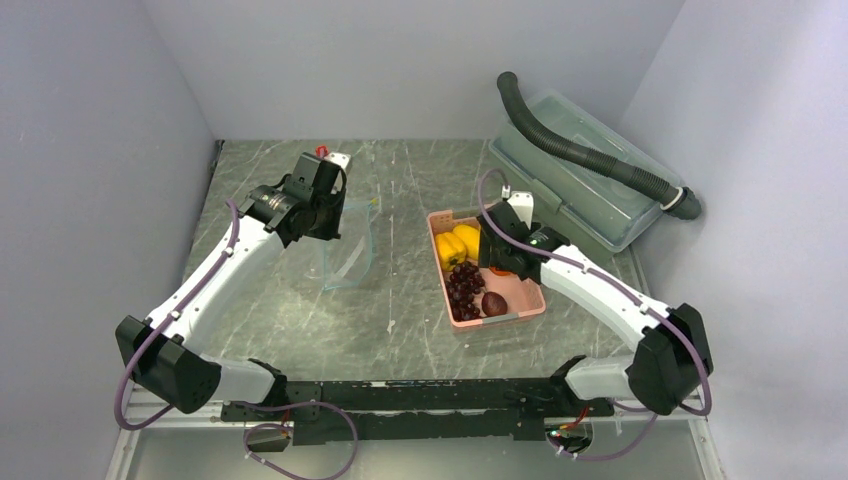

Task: Place the food in the zip-top bag and seal the zipper
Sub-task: Pick up the fake fruit from the bin, then place the fake fruit in the zipper food storage bag.

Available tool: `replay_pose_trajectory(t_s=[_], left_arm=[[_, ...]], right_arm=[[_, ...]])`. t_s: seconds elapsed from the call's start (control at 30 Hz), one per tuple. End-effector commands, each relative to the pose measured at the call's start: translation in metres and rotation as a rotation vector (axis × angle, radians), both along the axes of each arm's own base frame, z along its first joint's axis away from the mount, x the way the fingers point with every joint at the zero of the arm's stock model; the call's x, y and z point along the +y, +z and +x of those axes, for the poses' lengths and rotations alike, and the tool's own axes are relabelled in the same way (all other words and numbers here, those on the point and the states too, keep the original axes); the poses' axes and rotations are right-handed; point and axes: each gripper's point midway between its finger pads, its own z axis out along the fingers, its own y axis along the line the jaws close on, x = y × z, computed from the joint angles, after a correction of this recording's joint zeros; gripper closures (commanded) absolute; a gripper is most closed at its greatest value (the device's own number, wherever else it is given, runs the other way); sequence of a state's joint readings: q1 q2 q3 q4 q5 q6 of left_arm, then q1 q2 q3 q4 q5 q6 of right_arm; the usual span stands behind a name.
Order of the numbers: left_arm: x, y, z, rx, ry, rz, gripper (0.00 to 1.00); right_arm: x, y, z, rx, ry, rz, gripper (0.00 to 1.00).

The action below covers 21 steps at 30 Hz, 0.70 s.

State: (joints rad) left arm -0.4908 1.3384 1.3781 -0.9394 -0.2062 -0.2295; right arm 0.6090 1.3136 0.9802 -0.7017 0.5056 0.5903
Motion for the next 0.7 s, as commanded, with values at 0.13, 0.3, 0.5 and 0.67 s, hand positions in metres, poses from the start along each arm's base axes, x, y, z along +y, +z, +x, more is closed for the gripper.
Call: replay_pose_trajectory(t_s=[0.13, 0.3, 0.5, 0.67], left_arm=[[-0.002, 0.01, 0.001, -0.042, -0.02, -0.015, 1.0], [-0.003, 0.011, 0.001, -0.047, -0.019, -0.02, 1.0], [-0.002, 0.011, 0.001, -0.047, -0.018, -0.022, 1.0], [-0.003, 0.012, 0.001, -0.05, -0.018, -0.024, 1.0]], right_arm=[[0.048, 0.054, 0.002, -0.131, 0.19, 0.27, 0.7], [0.081, 0.09, -0.009, -0.212, 0.36, 0.404, 0.72], [0.125, 0.126, -0.023, -0.286, 0.524, 0.498, 0.73], [0.164, 0.148, -0.034, -0.344, 0.634, 0.495, 0.72]])
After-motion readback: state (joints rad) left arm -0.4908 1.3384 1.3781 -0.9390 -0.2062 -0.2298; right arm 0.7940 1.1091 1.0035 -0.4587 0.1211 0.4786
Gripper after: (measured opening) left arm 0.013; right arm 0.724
